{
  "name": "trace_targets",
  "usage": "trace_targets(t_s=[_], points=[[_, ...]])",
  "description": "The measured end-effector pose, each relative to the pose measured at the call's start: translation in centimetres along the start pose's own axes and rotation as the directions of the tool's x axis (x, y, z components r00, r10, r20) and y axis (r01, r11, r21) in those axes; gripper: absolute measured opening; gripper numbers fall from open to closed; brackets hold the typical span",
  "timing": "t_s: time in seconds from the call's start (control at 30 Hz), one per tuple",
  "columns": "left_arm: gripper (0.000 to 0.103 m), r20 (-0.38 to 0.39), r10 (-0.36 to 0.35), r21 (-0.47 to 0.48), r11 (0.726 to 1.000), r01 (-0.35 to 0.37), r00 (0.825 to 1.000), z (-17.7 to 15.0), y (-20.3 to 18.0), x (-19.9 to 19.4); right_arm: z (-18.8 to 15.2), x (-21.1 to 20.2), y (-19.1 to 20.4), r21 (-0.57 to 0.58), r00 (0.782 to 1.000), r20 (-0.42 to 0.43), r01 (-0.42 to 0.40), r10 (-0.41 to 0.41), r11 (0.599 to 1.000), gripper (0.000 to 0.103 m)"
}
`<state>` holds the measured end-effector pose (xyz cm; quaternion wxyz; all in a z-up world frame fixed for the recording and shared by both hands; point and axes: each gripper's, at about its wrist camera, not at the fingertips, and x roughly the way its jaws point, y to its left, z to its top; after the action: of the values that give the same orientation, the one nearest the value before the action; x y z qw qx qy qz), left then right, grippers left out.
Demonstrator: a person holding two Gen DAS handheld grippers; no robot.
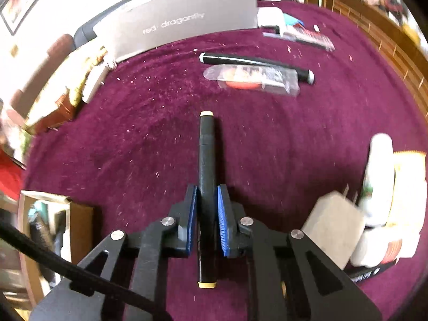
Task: Organize objects
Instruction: 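Lower container and marker into the box while both grippers open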
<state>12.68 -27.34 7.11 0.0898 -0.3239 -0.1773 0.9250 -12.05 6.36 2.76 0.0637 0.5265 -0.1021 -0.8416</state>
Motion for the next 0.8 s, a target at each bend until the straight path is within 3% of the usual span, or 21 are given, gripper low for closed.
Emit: trace_targets(t_s=[0.17,0.23,0.4,0.57,0.8], points=[[0.035,0.018,0.021,0.002,1.000,-0.021,1.000,-0.1,-0.5,-1.0,-1.8,-3.2,-1.5,0.082,0.984,0.028,-0.177,0.175,0.981,0.013],[0.035,0.021,0.025,0.012,1.000,-0.026,0.999,-0.1,-0.9,-1.3,-2.3,-4.1,-2.1,0.092,0.977,0.037,-0.213,0.211,0.973,0.013],[0.035,0.036,0.061,0.048,0.997,-0.063,0.997,0.3,-2.0,-2.1,-4.1,-6.7,-2.0,0.092,0.938,0.039,-0.347,0.345,0.933,0.013],[0.035,0.031,0.159,0.089,0.983,-0.161,0.987,1.6,-1.8,-1.2,-6.2,-9.3,1.6,0.012,0.881,0.021,-0.473,0.472,0.881,0.013],[0.035,-0.073,0.261,0.137,0.959,-0.249,0.963,2.2,0.2,4.1,-10.4,-8.3,8.5,-0.059,0.815,-0.119,-0.577,0.568,0.815,0.013]])
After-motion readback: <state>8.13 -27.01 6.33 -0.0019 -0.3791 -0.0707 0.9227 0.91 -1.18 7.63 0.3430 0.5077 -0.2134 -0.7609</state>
